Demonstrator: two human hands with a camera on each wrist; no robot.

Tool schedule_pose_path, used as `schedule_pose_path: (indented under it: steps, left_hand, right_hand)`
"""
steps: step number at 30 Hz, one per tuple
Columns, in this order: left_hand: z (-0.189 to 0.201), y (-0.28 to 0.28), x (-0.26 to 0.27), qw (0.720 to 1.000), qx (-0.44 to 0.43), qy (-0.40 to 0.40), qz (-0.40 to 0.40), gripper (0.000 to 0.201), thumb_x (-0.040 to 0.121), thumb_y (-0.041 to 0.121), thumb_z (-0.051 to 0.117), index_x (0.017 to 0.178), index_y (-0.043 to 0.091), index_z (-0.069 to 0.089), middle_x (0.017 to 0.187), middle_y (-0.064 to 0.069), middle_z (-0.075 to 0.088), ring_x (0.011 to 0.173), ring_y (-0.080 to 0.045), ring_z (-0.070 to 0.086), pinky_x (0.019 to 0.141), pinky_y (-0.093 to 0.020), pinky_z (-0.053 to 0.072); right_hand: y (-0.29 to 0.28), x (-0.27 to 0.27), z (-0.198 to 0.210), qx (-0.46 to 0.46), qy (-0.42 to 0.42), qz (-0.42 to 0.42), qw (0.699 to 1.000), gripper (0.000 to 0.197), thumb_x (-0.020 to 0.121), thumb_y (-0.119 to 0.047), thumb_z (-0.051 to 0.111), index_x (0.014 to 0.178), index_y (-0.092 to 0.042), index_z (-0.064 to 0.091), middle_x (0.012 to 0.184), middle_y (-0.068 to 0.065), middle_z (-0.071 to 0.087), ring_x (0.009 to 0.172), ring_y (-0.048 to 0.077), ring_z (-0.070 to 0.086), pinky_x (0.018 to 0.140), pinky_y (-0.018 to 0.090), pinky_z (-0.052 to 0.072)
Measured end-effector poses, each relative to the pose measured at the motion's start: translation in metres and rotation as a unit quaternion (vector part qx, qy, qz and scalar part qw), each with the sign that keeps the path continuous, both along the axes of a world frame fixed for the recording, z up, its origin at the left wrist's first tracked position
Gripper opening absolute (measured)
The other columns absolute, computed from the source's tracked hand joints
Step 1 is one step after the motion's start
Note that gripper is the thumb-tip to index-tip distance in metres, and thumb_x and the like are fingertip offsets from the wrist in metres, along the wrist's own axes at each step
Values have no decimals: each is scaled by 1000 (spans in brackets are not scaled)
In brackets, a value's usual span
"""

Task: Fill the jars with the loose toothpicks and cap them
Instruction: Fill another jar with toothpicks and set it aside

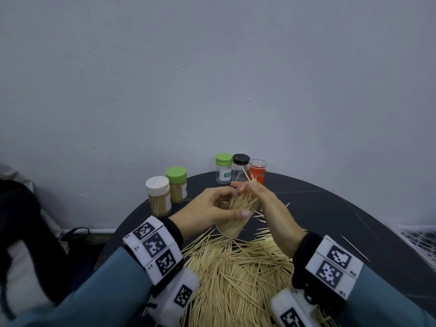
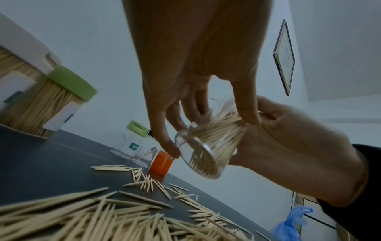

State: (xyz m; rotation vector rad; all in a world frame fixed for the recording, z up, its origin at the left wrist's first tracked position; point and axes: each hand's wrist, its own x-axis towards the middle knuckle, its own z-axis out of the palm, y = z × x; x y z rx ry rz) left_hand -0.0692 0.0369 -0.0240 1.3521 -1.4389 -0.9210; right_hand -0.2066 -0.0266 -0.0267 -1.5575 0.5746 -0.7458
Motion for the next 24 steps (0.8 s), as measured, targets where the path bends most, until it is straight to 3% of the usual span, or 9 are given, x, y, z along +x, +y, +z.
schedule_pose_path:
  steps: [2, 4, 6, 10, 14, 17, 20, 24]
  left_hand:
    - [0, 0, -1, 1000, 4, -2, -1, 31, 83, 11, 68, 112, 4, 62, 101, 1, 67, 85, 2, 63, 75, -11, 48]
    - [1, 1, -1, 1000, 4, -1, -3, 32, 83, 11, 68, 114, 5, 62, 105, -3, 68, 90, -2, 64, 80, -13, 49]
    - [1, 2, -1, 1000, 1, -3, -4, 33, 83, 11, 68, 115, 5, 62, 108, -6, 68, 94, -5, 63, 85, -15, 50]
    - [0, 1, 0, 1000, 2, 8, 1, 38, 81, 15, 69, 116, 3, 61, 112, -12, 67, 102, -15, 63, 94, -28, 48]
    - [0, 1, 1, 1000, 10, 20, -1, 39, 80, 15, 69, 116, 6, 62, 113, -9, 68, 101, -12, 63, 95, -27, 49]
    - [0, 1, -1, 1000, 15, 15, -4, 33, 82, 12, 68, 114, 14, 62, 107, 2, 69, 95, -3, 64, 88, -18, 50]
    - [1, 1, -1, 1000, 17, 6, -3, 33, 80, 16, 69, 112, 10, 64, 104, 2, 69, 94, -6, 64, 88, -21, 49]
    - [1, 2, 0, 1000, 9, -6, 8, 32, 81, 13, 69, 111, 6, 63, 107, -5, 69, 96, -8, 63, 91, -24, 49]
  right_hand:
    - [0, -1, -2, 4, -9, -11, 1000, 43, 99, -35, 30, 110, -8, 62, 117, -2, 64, 107, 4, 59, 96, 20, 44]
    - [2, -1, -3, 0, -19, -12, 1000, 40, 100, -30, 30, 115, -11, 62, 111, -6, 64, 93, -10, 60, 81, 6, 45]
    - [2, 0, -6, -1, -32, -6, 999, 37, 101, -27, 30, 113, -10, 61, 112, -5, 64, 90, -11, 61, 71, 2, 45]
    - [2, 2, -10, -20, -78, 0, 997, 27, 99, -20, 32, 97, -12, 58, 119, -3, 64, 111, 14, 59, 90, 22, 50]
    - [-2, 0, -4, -33, -100, 11, 994, 22, 97, -12, 36, 102, -12, 58, 114, 1, 67, 107, 16, 62, 93, 30, 50]
    - [-5, 0, -2, -50, -87, 11, 995, 30, 99, -22, 33, 105, -6, 58, 112, 3, 68, 107, 17, 62, 93, 30, 50]
    - [-5, -1, -1, -58, -65, -19, 996, 42, 101, -25, 27, 106, -3, 62, 108, 2, 69, 101, 13, 64, 86, 20, 51]
    - [-6, -3, 0, -63, -8, -1, 998, 38, 101, -19, 30, 110, -6, 65, 104, -4, 68, 89, -5, 63, 73, 3, 44]
